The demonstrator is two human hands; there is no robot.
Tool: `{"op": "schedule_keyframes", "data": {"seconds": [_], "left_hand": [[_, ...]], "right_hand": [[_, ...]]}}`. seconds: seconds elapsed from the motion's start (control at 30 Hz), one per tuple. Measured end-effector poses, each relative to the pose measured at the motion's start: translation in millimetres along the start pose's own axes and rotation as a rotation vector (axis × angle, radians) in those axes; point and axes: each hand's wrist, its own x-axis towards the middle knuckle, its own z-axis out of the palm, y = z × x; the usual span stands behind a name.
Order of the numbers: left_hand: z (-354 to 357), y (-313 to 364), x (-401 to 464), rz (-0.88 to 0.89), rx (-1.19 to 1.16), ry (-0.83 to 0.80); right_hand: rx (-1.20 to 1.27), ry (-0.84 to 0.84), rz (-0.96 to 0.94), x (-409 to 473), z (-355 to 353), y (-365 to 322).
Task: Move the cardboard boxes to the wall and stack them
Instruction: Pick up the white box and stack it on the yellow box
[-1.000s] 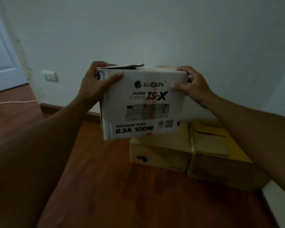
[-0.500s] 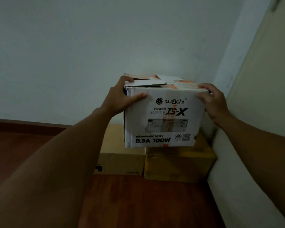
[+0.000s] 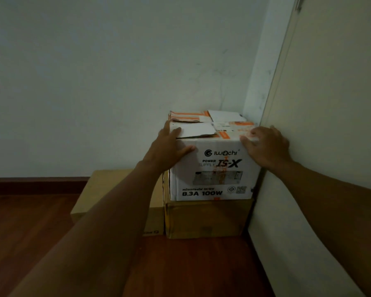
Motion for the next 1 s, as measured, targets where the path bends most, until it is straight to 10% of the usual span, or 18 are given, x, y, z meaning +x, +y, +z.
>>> {"op": "schedule_keyframes", "data": {"seconds": [0.23, 0.5, 1.0], "left_hand": [[-7.3, 10.6, -1.1, 0.201, 0.263, 0.063], [-5.5, 31.9, 6.5, 0.267, 0.239, -0.027], [-96.3, -81.9, -31.6, -0.074, 0.488, -0.042]], "right_hand": [[-0.218, -0.142, -0.321, 6.6, 11.1, -12.6], [-0.237, -0.304, -0.110, 14.8, 7.7, -18.3], [0.042, 0.023, -0.421, 8.4, 10.6, -152.9]]}}
